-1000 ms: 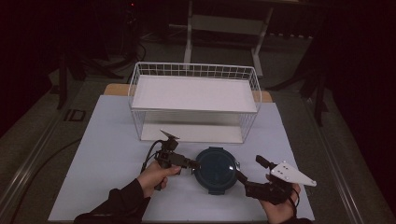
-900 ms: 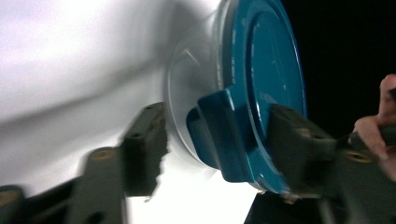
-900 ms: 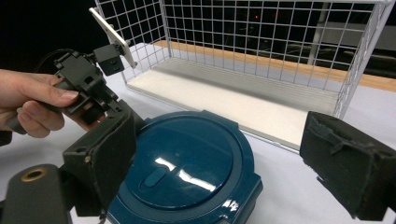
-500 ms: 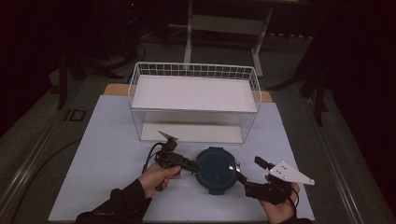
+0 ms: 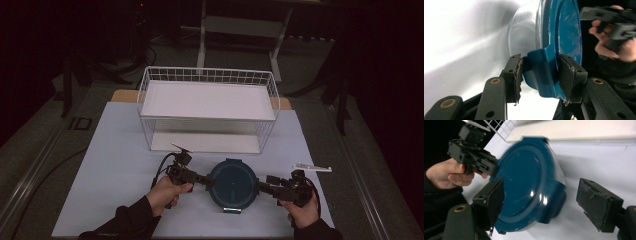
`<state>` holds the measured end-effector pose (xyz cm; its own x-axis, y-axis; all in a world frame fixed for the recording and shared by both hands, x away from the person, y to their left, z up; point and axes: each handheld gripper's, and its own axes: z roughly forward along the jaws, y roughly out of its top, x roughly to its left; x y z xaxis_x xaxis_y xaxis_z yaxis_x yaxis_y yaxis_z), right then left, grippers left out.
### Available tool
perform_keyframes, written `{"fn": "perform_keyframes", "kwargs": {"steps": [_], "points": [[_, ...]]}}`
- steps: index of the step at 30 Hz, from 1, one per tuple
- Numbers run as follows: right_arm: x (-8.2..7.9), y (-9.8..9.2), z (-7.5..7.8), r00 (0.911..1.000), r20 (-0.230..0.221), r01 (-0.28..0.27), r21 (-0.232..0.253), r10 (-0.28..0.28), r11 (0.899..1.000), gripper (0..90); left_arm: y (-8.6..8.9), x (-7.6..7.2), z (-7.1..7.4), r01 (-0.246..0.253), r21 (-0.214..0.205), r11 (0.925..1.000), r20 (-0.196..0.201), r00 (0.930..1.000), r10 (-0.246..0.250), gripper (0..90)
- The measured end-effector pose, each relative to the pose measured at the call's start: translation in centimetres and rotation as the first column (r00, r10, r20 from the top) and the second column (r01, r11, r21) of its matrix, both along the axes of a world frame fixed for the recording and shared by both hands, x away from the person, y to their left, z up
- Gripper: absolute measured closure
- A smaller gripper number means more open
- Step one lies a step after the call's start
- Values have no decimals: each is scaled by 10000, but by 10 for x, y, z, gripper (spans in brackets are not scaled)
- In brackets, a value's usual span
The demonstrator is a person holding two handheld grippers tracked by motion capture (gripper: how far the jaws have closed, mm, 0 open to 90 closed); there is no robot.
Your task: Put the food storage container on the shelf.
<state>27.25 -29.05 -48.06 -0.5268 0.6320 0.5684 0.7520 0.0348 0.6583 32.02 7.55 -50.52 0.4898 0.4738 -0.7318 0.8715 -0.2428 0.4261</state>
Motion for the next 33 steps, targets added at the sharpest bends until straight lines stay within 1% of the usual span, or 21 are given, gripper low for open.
{"fn": "perform_keyframes", "kwargs": {"steps": [1,2,3,4,5,6,10,11,12,13,14,15,18,21,23,25,28,30,31,32,33], "points": [[0,0,0,10000,0,0,0,0,10000,246,0,0,0,0,0,10000,0,10000,0,555],[5,-5,-9,9984,-352,-417,651,441,9970,292,0,-1,0,80,0,10000,108,9999,-80,559],[6,-6,-12,9976,-499,-446,797,487,9958,312,0,-2,1,125,-2,9999,172,9998,-125,560],[7,-6,-15,9961,-635,-557,806,609,9952,331,0,-4,1,211,-29,9998,394,9990,-210,562],[7,-6,-17,9943,-715,-727,822,787,9940,349,0,-4,1,211,-29,9998,394,9990,-210,564],[8,-5,-18,9935,-829,-719,737,779,9947,351,0,-6,2,182,-104,9998,463,9988,-177,566],[7,-4,-23,9848,-1377,-957,807,1062,9921,477,0,-10,3,184,-148,9997,621,9979,-174,573],[7,-4,-23,9837,-1418,-997,795,1102,9918,510,1,-11,3,192,-135,9997,625,9979,-183,574],[7,-4,-24,9817,-1531,-1021,773,1130,9918,516,1,-13,3,175,-155,9997,659,9977,-165,575],[7,-4,-25,9795,-1620,-1061,890,1195,9904,542,1,-13,3,175,-155,9997,659,9977,-165,576],[7,-4,-25,9795,-1620,-1061,890,1195,9904,542,2,-14,2,152,-160,9998,689,9975,-140,576],[5,0,-26,9762,-1737,-1168,853,1302,9895,537,2,-16,2,106,-157,9998,674,9977,-95,576],[4,0,-26,9766,-1758,-1081,954,1236,9896,543,3,-18,2,73,-188,9998,709,9975,-60,576],[3,0,-29,9761,-1930,-764,1269,1001,9890,549,3,-21,1,-215,-196,9996,637,9977,227,571],[2,2,-28,9773,-1889,-736,1223,960,9898,551,2,-23,2,-396,-40,9992,619,9973,398,567],[1,2,-27,9774,-1890,-723,1231,949,9898,555,2,-27,2,-586,-61,9983,614,9964,589,569],[0,2,-26,9769,-1955,-622,1264,863,9900,557,1,-29,4,-682,-26,9977,678,9954,682,570],[0,2,-26,9767,-1963,-624,1256,864,9901,558,1,-30,4,-690,-44,9976,733,9949,691,570],[-1,3,-24,9796,-1840,-602,1136,805,9917,558,3,-31,5,-654,-56,9978,918,9936,656,569],[-1,4,-24,9803,-1800,-597,1195,808,9910,558,3,-31,5,-654,-56,9978,918,9936,656,569],[-1,4,-22,9822,-1697,-614,1170,809,9912,558,4,-31,9,-648,-93,9979,1161,9911,654,569]]}}
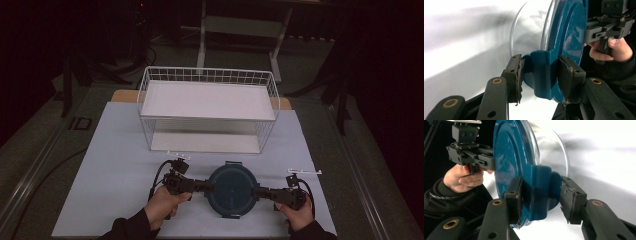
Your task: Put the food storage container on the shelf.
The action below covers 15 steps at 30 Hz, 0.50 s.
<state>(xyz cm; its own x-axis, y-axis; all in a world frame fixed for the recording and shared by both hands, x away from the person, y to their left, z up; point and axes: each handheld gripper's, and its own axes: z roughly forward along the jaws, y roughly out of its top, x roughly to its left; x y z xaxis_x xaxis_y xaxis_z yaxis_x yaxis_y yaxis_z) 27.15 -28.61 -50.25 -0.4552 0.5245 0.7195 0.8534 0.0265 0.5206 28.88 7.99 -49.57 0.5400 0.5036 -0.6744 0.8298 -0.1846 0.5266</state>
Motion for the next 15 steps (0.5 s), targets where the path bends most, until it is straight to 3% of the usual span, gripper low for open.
{"fn": "perform_keyframes", "kwargs": {"steps": [5,7,8,9,10,15], "points": [[1,6,19,9943,1062,47,-29,-44,10000,558,6,1,19,-78,-79,9999,975,9952,86,568],[4,9,28,9903,1389,29,-102,-15,9999,558,8,1,22,-123,-100,9999,1119,9936,133,568],[6,11,32,9890,1479,8,-96,6,10000,558,12,2,29,-168,-125,9998,1531,9880,185,568],[8,13,36,9864,1643,-44,-122,64,9999,558,12,2,29,-168,-125,9998,1531,9880,185,569],[10,15,38,9842,1766,-77,-111,95,9999,558,16,4,35,-294,-179,9994,1762,9838,321,569],[22,24,45,9799,1989,-154,-125,176,9998,558,26,10,39,-549,-220,9982,1956,9789,582,568]]}}
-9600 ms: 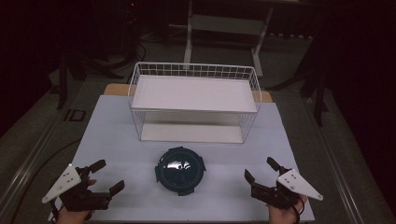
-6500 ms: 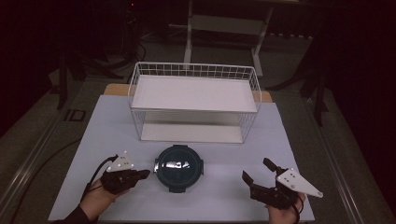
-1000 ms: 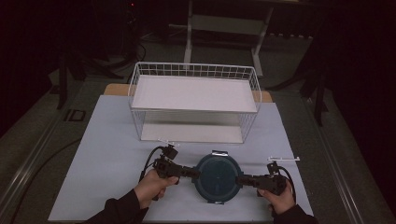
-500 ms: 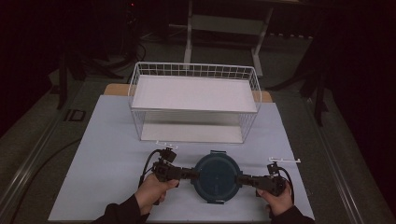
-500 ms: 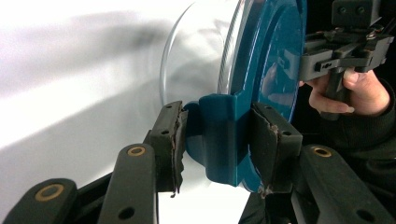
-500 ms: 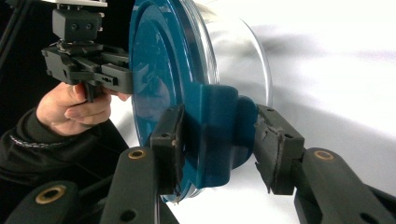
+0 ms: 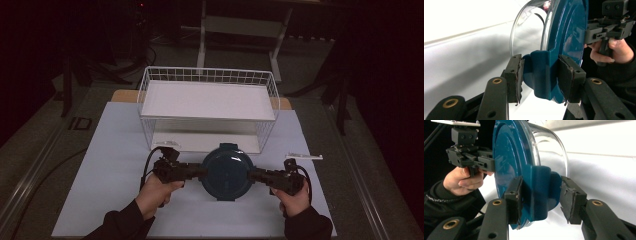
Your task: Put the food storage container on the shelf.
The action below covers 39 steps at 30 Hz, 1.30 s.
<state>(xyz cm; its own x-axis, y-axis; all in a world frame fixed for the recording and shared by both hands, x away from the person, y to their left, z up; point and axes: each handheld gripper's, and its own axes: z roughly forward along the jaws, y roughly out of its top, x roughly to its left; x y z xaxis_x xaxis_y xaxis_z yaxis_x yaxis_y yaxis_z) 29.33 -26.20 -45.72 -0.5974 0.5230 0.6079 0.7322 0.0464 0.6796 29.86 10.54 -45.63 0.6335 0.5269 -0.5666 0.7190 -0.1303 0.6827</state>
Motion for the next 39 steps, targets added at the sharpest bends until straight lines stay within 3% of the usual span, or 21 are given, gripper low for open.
{"fn": "perform_keyframes", "kwargs": {"steps": [7,11,18,28,32,39], "points": [[27,20,4,9976,630,-279,-40,281,9996,558,19,17,3,-337,-26,9994,570,9978,338,569],[41,27,2,9968,764,-250,43,246,9997,557,23,26,3,-482,-44,9988,692,9964,484,568],[66,37,-9,9950,969,-232,-186,249,9996,555,33,46,-18,-813,-378,9960,571,9949,834,568],[88,49,-36,9978,655,-30,-197,43,9998,549,41,67,-37,-1129,74,9936,517,9923,1124,565],[95,53,-48,9982,587,128,-559,-95,9984,547,41,73,-45,-1156,255,9930,413,9926,1145,565],[102,55,-47,9975,561,453,-620,-419,9970,545,42,82,-51,-1450,-184,9893,329,9888,1456,562]]}}
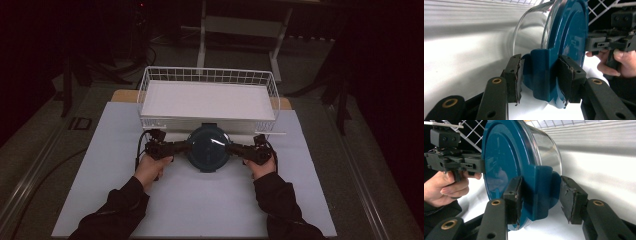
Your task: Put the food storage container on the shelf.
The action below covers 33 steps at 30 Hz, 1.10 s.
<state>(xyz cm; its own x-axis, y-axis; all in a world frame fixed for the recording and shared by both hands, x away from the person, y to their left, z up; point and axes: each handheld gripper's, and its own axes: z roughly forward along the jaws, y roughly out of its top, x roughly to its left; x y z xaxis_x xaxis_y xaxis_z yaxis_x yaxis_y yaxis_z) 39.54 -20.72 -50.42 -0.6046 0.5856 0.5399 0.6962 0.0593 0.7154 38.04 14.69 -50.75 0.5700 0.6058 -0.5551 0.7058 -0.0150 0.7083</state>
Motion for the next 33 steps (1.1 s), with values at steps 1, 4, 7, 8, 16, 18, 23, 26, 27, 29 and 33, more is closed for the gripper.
{"fn": "perform_keyframes", "kwargs": {"steps": [1,4,7,8,16,18,23,26,27,29,33], "points": [[0,0,-1,10000,-17,86,55,-86,9999,543,0,2,-1,-72,-119,9999,-91,9999,71,561],[1,0,-2,9998,-131,156,179,-154,9997,540,1,3,-3,-148,-329,9994,-140,9998,144,560],[2,1,-1,9987,-29,501,-54,-501,9987,520,0,6,-4,-322,-428,9986,-233,9992,312,555],[2,1,-1,9987,-29,501,-54,-501,9987,520,-1,7,-3,-345,-458,9984,-333,9989,330,555],[7,4,-1,9968,59,800,-102,-799,9967,465,2,14,-12,-444,-819,9957,-439,9982,409,525],[8,6,-2,9962,124,862,-31,-861,9963,449,1,14,-10,-680,-715,9951,-261,9975,663,520],[11,11,2,9930,221,1164,-186,-1160,9930,455,0,19,-7,-908,-405,9950,198,9956,916,505],[11,11,2,9924,259,1206,-196,-1201,9925,453,0,20,-7,-1006,-257,9946,452,9938,1016,496],[12,12,1,9912,274,1300,-154,-1296,9914,454,-1,20,-7,-1049,-203,9943,535,9929,1058,486],[12,12,1,9909,268,1321,-143,-1317,9911,454,0,21,-7,-1094,-68,9940,649,9919,1096,486],[9,14,2,9888,417,1446,-284,-1434,9891,433,-1,20,-4,-997,183,9948,608,9933,985,422]]}}
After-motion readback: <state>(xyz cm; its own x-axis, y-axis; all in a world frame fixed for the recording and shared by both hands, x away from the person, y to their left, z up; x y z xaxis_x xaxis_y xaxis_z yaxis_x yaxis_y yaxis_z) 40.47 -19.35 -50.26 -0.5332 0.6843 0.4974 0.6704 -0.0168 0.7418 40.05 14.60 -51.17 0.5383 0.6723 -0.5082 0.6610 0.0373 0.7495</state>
